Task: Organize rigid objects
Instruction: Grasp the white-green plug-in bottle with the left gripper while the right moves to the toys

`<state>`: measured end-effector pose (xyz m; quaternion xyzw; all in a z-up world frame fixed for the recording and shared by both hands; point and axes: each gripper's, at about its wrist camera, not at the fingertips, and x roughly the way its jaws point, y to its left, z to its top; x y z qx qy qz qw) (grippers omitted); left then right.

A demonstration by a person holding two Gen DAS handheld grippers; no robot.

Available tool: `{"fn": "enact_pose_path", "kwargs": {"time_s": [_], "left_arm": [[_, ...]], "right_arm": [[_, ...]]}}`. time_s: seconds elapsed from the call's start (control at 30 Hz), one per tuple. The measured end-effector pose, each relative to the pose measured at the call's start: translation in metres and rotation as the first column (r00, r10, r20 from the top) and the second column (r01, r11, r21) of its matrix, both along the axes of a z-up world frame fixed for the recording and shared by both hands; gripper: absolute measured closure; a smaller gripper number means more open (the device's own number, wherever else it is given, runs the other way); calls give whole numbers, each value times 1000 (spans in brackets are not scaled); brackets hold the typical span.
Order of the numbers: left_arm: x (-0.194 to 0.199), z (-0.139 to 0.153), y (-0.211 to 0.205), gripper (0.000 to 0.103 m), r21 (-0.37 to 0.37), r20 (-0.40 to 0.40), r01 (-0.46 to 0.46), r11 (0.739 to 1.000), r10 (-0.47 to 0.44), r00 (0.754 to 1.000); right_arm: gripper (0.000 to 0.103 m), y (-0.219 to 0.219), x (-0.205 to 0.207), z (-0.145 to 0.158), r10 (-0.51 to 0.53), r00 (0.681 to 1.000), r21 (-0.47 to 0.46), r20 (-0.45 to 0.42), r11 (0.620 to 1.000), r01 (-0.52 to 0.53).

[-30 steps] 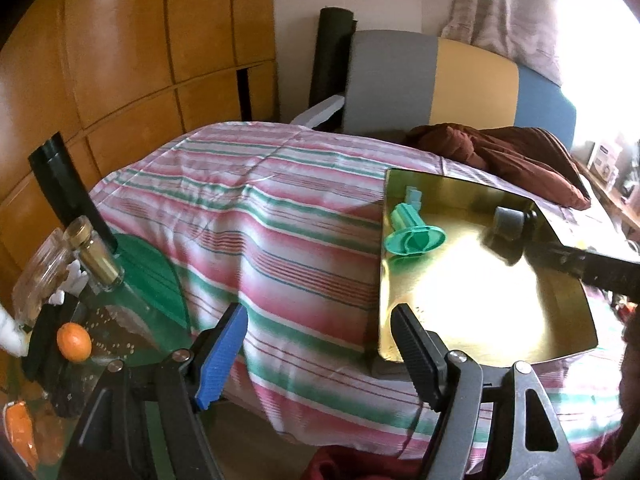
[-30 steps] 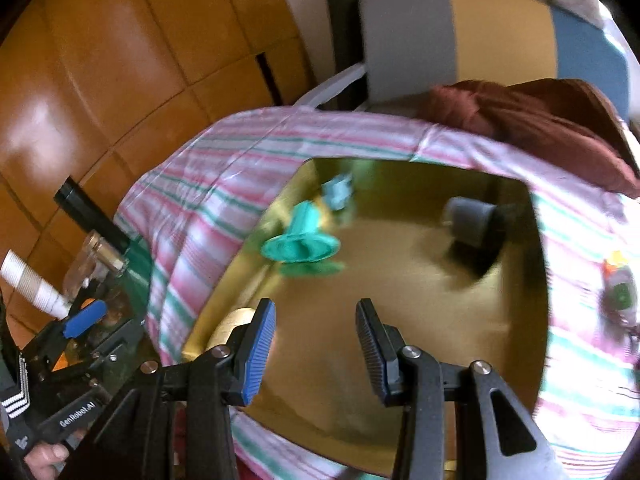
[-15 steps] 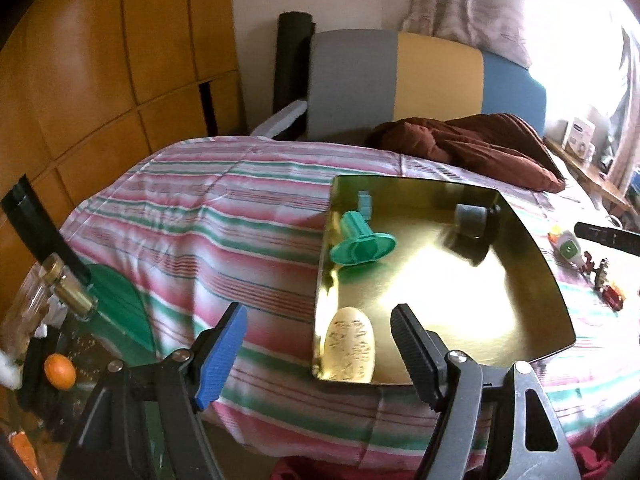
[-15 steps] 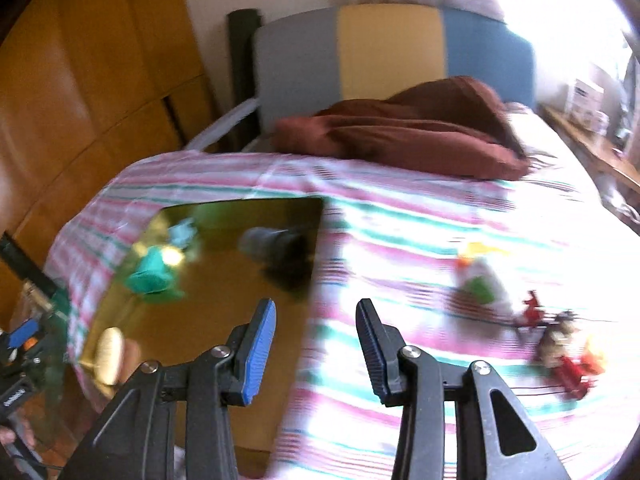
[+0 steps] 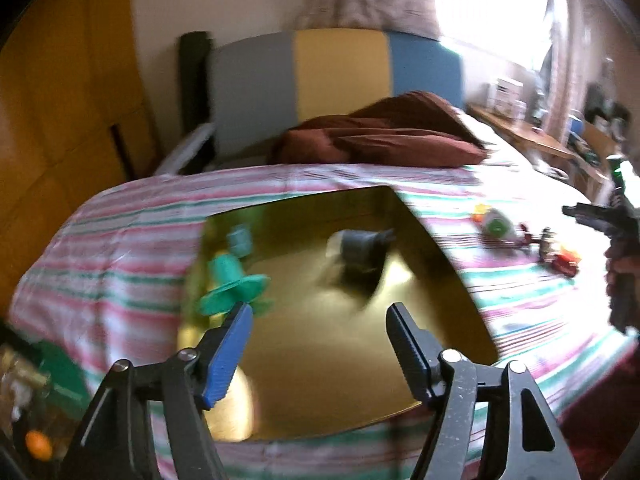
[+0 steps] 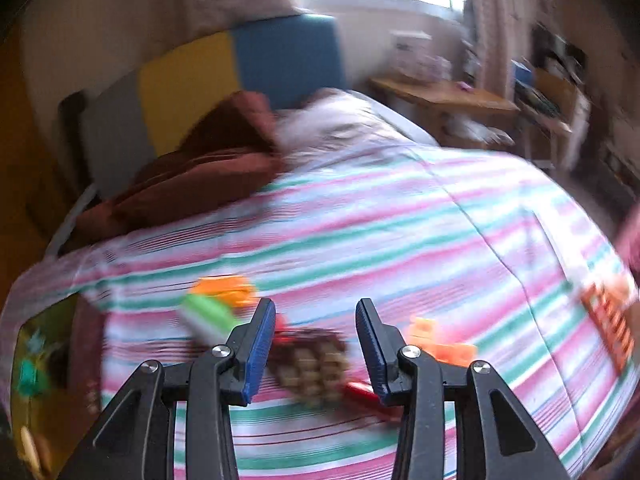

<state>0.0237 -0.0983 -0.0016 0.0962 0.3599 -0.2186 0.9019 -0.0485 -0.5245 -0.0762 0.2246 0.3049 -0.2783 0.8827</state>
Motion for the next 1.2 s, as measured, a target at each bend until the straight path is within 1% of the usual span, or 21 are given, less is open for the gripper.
{"fn": "enact_pose_path", "kwargs": {"time_s": [0.03, 0.1, 0.13, 0.27, 0.33, 0.43, 0.57, 0.63, 0.67, 0.77, 0.9, 0.97, 1.0, 1.03, 1.13, 1.17, 1.2], "left_arm": [[3, 1, -14, 36, -21, -24, 32, 999, -33, 999], [9, 2, -36, 39, -55, -68, 73, 996, -77, 995], [12, 2, -48, 39, -71, -87, 92, 993, -98, 991], [21, 1, -111, 39, -122, -147, 168, 978, -185, 972], [29, -3, -142, 39, -141, -182, 187, 972, -211, 960], [44, -13, -180, 39, -145, -237, 202, 969, -232, 943], [69, -31, -235, 37, -137, -315, 192, 972, -227, 922], [80, -39, -254, 32, -138, -350, 174, 975, -212, 912], [86, -43, -264, 31, -145, -369, 166, 975, -209, 906], [100, -57, -289, 28, -136, -408, 136, 981, -181, 895], [118, -76, -309, 25, -136, -466, 75, 988, -131, 875], [126, -86, -317, 25, -122, -483, 57, 991, -109, 869], [129, -91, -320, 22, -115, -494, 45, 992, -96, 864], [132, -95, -322, 19, -127, -504, 34, 991, -94, 858], [137, -106, -328, 18, -152, -537, 15, 988, -95, 838], [136, -110, -330, 18, -144, -551, 9, 990, -88, 830], [135, -112, -332, 18, -135, -547, 7, 991, -80, 833]], "right_arm": [[61, -11, -4, -3, -33, 999, 42, 5, 999, 32], [61, -22, -11, -2, -67, 996, 105, 50, 993, 62], [61, -25, -14, 0, -82, 994, 117, 73, 990, 73], [61, -26, -17, 3, -76, 992, 152, 103, 987, 59], [61, -26, -20, 5, -72, 991, 166, 114, 985, 53], [61, -30, -24, 4, -79, 988, 201, 131, 978, 51], [61, -35, -24, 1, -89, 987, 242, 136, 969, 54], [61, -37, -24, 1, -85, 986, 252, 143, 967, 46], [61, -37, -23, 1, -81, 986, 254, 146, 966, 42], [61, -38, -21, 0, -71, 986, 270, 152, 963, 28], [61, -37, -17, 0, -50, 987, 283, 154, 959, 4], [61, -35, -16, 0, -39, 986, 285, 160, 958, -9], [61, -35, -15, 1, -35, 986, 284, 162, 959, -13], [61, -35, -15, 1, -33, 986, 284, 163, 959, -15], [61, -36, -15, 2, -34, 985, 281, 167, 960, -15], [61, -36, -14, 2, -35, 986, 281, 165, 960, -13], [61, -37, -14, 1, -37, 986, 283, 164, 959, -11]]}}
